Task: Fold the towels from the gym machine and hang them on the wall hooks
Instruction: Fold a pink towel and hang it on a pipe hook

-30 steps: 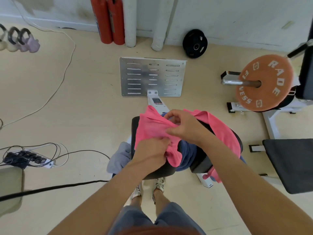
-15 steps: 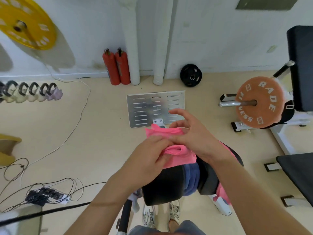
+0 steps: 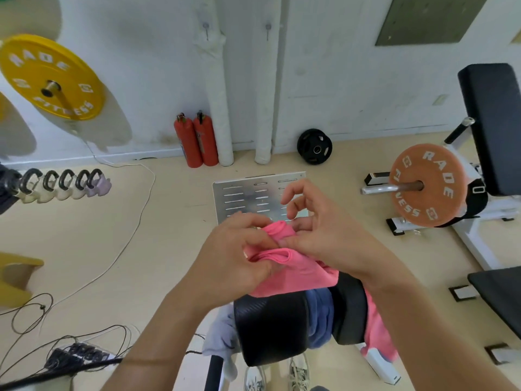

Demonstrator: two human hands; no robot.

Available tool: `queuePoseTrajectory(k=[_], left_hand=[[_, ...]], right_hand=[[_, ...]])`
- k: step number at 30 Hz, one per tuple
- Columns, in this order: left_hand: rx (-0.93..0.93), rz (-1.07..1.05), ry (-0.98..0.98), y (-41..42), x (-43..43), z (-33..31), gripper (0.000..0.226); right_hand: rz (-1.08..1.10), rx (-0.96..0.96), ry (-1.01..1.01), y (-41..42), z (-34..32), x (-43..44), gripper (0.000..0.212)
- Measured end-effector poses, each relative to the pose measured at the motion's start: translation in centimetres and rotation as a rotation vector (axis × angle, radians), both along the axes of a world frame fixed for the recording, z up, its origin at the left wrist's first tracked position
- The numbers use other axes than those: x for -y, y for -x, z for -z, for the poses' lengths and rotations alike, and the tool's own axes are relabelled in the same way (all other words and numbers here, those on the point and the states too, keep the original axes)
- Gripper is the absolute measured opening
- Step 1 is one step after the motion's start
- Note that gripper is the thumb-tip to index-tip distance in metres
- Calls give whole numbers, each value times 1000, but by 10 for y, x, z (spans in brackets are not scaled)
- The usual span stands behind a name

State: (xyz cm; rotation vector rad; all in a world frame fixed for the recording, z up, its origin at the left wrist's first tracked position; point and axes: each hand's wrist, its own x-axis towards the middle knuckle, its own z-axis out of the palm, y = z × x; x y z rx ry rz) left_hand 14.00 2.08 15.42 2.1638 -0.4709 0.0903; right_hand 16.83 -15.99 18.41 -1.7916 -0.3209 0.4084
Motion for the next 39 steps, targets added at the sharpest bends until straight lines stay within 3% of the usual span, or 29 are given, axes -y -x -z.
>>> queuePoseTrajectory(k=[5,10,14,17,20,22,26,29,33,37,39], left_hand=[[-109,-51,277,-1,-16,-12,17],[-209,-76,455,6,-32,-22,13],[-260,-86,594,14,-39,-25,17],[-292,-208,655,20,-41,-13,22],[-395,-302,791,31,-37,-2,14],[-445,-294,865,41,-33,1,16],[-593,-109,985,68,-31,0,46],[-696,62,886,96,-29,-7,53],[-744,47,738,145,-20,-11,23],[-589,-133,726,176,-21,-15,18],[-430,-207,616,185,-29,-18,26]], right_hand=[[-122,87,103,1,-6,15,5],[-237,71,356,17,3,33,34],[-144,186,557,34,12,27,21],[1,224,521,54,5,25,23],[128,254,326,79,-4,22,32],[215,295,271,95,-6,19,32],[334,367,227,130,-6,18,12],[403,367,149,160,-5,20,17],[452,350,150,198,1,23,20],[450,328,191,234,8,16,19],[387,353,298,247,10,13,15]])
